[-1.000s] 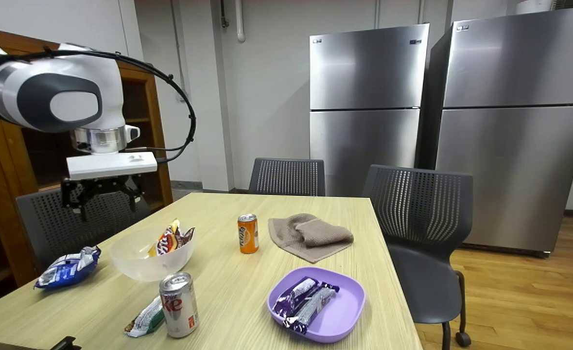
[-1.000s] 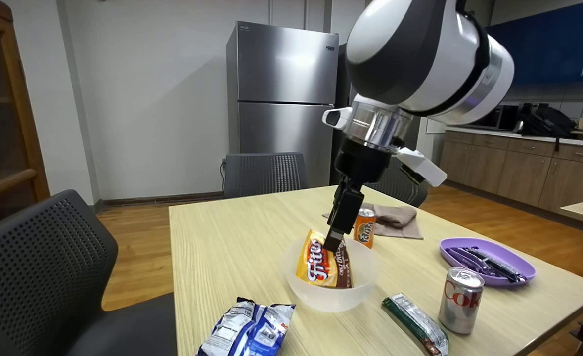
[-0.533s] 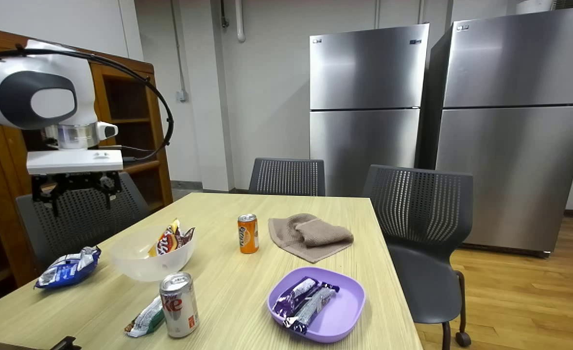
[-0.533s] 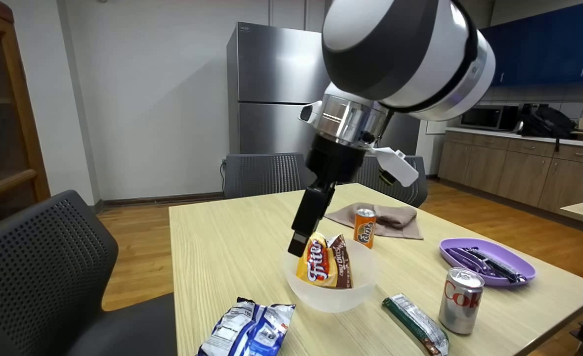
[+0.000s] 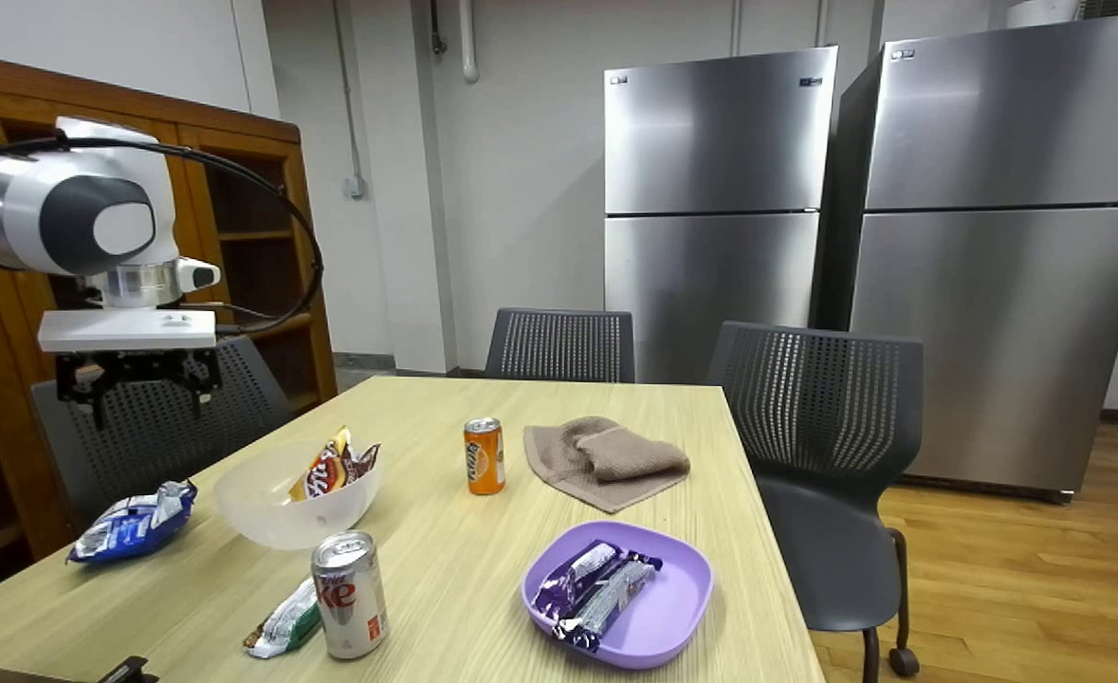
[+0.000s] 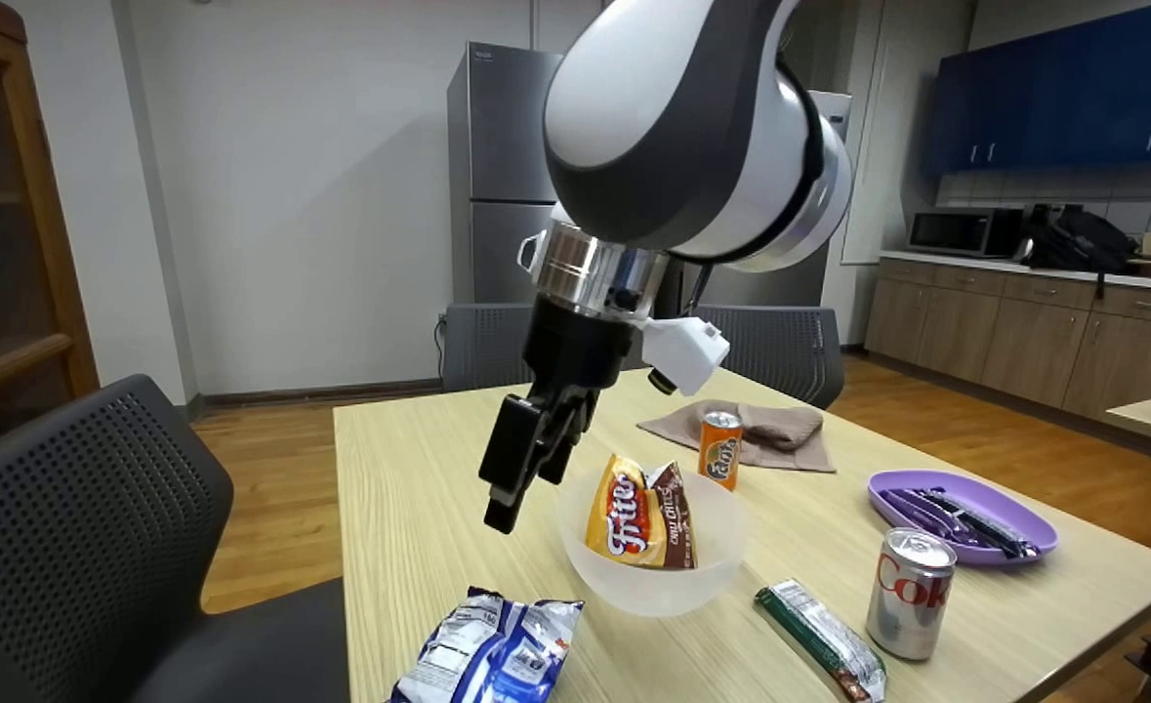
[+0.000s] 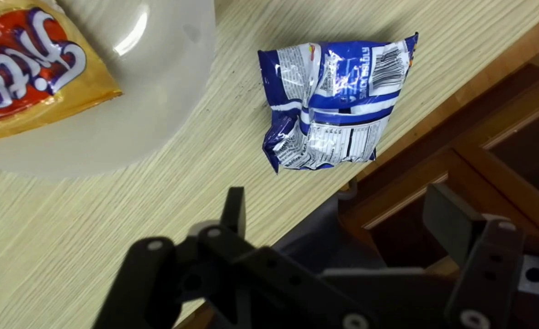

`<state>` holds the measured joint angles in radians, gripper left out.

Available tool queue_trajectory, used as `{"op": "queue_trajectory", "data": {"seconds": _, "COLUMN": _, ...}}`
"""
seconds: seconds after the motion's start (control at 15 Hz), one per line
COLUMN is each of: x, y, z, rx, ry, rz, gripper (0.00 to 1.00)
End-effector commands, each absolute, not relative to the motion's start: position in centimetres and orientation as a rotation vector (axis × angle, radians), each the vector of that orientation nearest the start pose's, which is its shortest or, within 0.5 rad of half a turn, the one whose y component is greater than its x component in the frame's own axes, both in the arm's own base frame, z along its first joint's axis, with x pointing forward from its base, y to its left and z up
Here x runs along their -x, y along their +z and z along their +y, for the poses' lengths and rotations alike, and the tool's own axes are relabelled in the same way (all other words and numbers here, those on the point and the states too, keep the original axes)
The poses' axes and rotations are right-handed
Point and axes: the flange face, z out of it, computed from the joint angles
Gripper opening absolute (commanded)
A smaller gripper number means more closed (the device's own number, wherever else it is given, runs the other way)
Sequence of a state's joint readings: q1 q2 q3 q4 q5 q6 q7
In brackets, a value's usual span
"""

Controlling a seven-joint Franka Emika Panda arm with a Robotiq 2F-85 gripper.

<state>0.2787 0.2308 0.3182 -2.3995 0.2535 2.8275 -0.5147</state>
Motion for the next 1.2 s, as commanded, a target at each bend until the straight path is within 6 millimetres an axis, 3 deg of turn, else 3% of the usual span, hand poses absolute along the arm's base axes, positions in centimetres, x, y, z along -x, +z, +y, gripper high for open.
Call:
{"op": "queue_trajectory", "data": {"seconds": 0.0, "x": -45.1, "y": 22.7, "z": 30.4, "rx": 2.705, "ry": -0.248, "rz": -1.236, "gripper": 1.0}}
{"op": "queue_trajectory", "data": {"seconds": 0.4, "x": -47.4, "y": 19.5, "z": 32.6, "rx": 2.676, "ry": -0.198, "rz": -1.335, "gripper": 1.0}}
{"op": "queue_trajectory", "data": {"seconds": 0.47, "x": -46.3, "y": 20.2, "z": 31.5, "rx": 2.671, "ry": -0.23, "rz": -1.33, "gripper": 1.0}}
{"op": "queue_trajectory", "data": {"seconds": 0.67, "x": -47.0, "y": 19.0, "z": 32.0, "rx": 2.662, "ry": -0.217, "rz": -1.337, "gripper": 1.0}}
{"op": "queue_trajectory", "data": {"seconds": 1.13, "x": -47.2, "y": 19.0, "z": 32.2, "rx": 2.661, "ry": -0.218, "rz": -1.335, "gripper": 1.0}}
